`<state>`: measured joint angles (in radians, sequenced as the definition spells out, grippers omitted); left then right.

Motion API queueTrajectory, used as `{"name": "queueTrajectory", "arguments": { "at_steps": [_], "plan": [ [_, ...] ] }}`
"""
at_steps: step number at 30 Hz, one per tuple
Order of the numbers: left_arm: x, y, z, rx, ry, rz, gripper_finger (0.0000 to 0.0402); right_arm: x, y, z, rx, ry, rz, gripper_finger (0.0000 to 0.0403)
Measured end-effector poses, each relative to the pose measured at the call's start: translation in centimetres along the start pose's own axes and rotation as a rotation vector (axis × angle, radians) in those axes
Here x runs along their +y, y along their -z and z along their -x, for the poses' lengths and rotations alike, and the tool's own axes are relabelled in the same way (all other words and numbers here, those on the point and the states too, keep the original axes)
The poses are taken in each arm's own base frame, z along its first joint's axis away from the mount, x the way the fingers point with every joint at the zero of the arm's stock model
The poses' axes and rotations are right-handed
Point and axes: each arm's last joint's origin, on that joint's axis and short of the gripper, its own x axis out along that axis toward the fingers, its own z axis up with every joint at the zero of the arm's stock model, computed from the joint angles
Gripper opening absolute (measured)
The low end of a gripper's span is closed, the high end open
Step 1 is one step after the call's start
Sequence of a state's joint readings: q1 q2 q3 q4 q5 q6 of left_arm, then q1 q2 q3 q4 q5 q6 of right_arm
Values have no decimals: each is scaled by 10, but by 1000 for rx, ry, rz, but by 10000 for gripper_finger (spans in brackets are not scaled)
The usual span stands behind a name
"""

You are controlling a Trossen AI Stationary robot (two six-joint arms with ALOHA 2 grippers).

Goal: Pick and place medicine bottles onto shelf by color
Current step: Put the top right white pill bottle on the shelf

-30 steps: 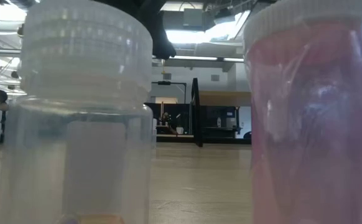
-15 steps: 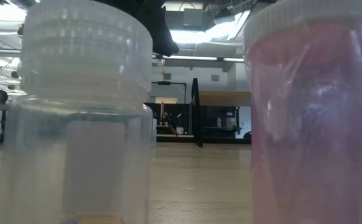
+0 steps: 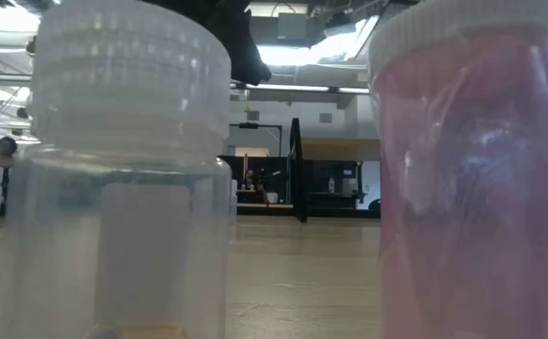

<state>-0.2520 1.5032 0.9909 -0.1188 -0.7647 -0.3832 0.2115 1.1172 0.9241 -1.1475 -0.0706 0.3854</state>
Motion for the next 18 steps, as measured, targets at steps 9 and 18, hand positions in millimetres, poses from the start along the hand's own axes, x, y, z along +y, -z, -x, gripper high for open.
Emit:
{"name": "queueTrajectory", "arguments": {
  "at_steps": [9,18],
  "plan": [
    [0,0,0,0,0,0,124,-2,-1,0,-29,71,-13,202],
    [0,0,0,0,0,0,124,-10,13,-31,51,96,-4,204]
  ]
}}
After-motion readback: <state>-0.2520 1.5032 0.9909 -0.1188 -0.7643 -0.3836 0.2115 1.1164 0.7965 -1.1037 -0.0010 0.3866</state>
